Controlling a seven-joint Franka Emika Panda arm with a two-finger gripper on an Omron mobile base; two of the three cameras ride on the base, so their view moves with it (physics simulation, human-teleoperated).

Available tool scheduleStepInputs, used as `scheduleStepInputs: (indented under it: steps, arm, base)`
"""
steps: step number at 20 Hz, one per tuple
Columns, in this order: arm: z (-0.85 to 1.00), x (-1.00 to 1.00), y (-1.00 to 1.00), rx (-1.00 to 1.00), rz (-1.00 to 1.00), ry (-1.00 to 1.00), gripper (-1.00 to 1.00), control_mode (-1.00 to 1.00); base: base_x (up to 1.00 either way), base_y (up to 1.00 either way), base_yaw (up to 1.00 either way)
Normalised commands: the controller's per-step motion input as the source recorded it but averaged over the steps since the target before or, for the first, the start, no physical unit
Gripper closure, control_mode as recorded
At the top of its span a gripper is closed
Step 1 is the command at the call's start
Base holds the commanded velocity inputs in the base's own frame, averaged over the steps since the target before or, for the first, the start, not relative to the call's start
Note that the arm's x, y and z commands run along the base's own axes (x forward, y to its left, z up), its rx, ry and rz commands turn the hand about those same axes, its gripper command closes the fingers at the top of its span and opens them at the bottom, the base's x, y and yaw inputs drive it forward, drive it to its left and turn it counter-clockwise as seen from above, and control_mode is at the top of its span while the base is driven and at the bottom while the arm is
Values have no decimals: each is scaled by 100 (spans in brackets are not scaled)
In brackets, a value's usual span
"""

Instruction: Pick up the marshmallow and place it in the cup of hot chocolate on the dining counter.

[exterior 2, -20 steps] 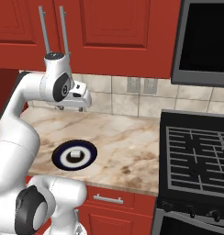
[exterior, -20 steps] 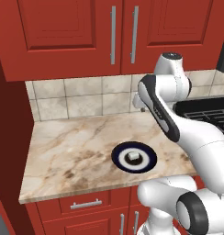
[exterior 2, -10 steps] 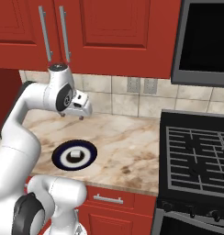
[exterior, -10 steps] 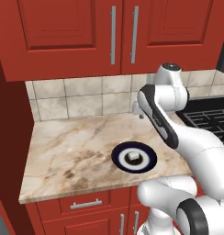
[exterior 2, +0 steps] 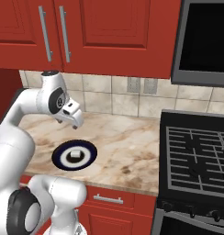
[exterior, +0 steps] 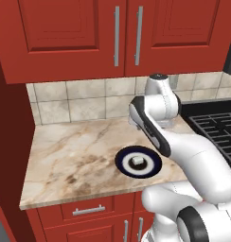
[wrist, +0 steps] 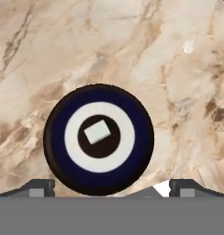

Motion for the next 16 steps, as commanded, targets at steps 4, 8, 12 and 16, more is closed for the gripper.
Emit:
scheduleStepInputs:
  steps: [4,8,12,16]
  arm:
    - [-23,0,8,5,-24,18,-100,-100]
    - [-28,0,2,8,-23,9,-100,-100]
    - [-29,0,1,9,-23,0,-100,-100]
    - [-31,0,11,2,-26,0,-100,-100]
  base:
    - [0,0,0]
    - [0,0,0]
    - [0,0,0]
    - [0,0,0]
